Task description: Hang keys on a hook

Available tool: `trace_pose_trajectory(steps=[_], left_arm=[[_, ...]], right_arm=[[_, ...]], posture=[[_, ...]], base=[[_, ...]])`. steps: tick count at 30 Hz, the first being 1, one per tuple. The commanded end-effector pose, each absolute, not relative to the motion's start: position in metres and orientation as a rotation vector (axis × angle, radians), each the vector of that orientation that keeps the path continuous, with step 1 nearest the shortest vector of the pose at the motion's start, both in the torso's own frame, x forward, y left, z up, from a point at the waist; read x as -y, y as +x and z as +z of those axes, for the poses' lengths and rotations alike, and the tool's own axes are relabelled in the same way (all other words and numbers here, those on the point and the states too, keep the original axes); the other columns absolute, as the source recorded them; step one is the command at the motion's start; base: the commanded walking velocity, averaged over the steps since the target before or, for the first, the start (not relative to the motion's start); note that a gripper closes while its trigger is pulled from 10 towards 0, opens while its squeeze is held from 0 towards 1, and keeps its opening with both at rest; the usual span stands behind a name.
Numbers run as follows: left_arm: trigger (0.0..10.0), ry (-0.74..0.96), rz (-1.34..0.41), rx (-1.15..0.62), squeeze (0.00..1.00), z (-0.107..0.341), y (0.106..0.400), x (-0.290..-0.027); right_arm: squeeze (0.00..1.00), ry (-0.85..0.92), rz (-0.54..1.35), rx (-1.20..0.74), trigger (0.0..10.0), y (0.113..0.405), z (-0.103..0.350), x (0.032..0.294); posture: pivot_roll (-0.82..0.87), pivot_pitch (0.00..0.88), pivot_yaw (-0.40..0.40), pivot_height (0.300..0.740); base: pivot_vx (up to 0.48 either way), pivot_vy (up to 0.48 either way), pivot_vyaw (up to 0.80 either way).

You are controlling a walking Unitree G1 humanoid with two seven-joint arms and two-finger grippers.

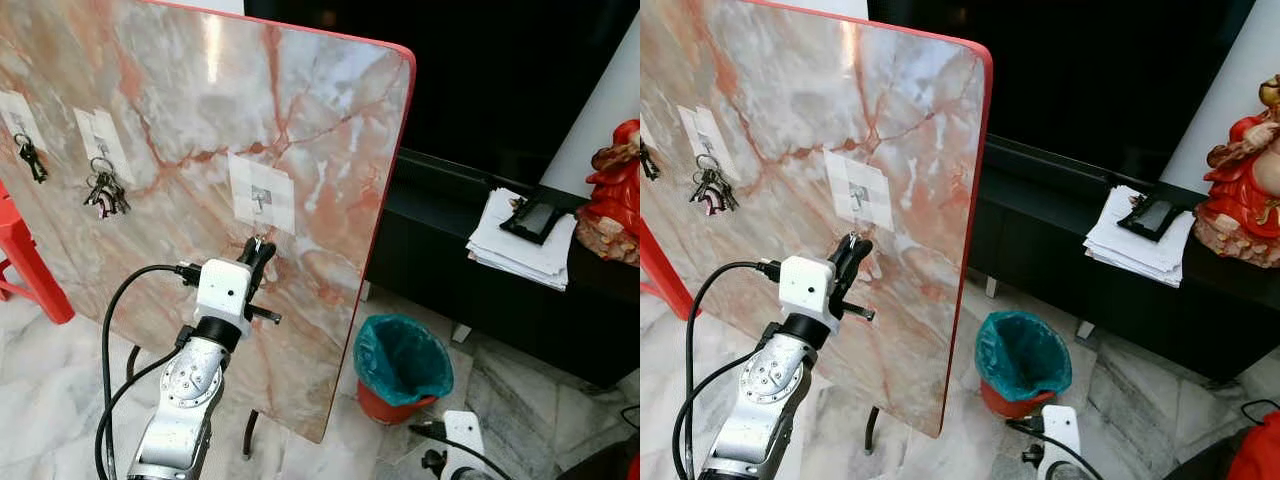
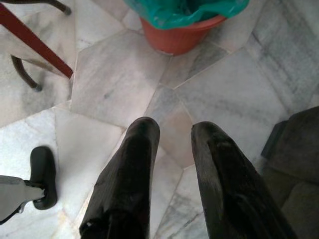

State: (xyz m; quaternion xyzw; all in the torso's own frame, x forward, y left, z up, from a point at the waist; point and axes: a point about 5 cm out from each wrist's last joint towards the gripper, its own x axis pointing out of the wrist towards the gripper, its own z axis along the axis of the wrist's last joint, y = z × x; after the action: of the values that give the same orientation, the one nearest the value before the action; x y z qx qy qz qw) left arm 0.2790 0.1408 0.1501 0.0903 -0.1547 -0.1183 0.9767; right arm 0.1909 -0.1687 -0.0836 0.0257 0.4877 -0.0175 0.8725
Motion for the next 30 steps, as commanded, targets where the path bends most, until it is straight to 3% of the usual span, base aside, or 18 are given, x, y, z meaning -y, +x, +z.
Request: trace_pose_trajectory(steps=[1,11,19,26,30], left_arm=[[10.0,0.188,-0.251,0.327,0.00,0.155,0.277,-0.138],[10.0,0.161,-0.222,0.354,0.00,0.164,0.281,-0.141],[10.0,0.201,-0.212,0.284,0.00,0.145,0.265,-0.151],[10.0,0.185,-0.081,0.062,0.00,0.092,0.246,-0.191],[10.0,0.163,0.008,-0.188,0.00,0.038,0.231,-0.225]], right_arm=[[0.00,0.045,-0.035,-1.019,10.0,0.190,-0.085,0.164],[0.00,0.050,-0.017,-1.013,10.0,0.196,-0.082,0.146],[0.00,0.045,-0.021,-0.996,10.0,0.205,-0.078,0.151],[0.00,0.039,-0.025,-0.995,10.0,0.207,-0.076,0.159],[0.00,0.035,-0.024,-0.999,10.0,0.206,-0.076,0.161]], posture=[[0.08,0.000,-0.095,0.740],[0.09,0.000,-0.097,0.740],[0.08,0.000,-0.096,0.740],[0.10,0.000,-0.099,0.740],[0.10,0.000,-0.097,0.740]], base=[[0.000,0.000,0.00],[0.048,0.000,0.00],[0.250,0.000,0.00],[0.171,0.000,0.00],[0.180,0.000,0.00]])
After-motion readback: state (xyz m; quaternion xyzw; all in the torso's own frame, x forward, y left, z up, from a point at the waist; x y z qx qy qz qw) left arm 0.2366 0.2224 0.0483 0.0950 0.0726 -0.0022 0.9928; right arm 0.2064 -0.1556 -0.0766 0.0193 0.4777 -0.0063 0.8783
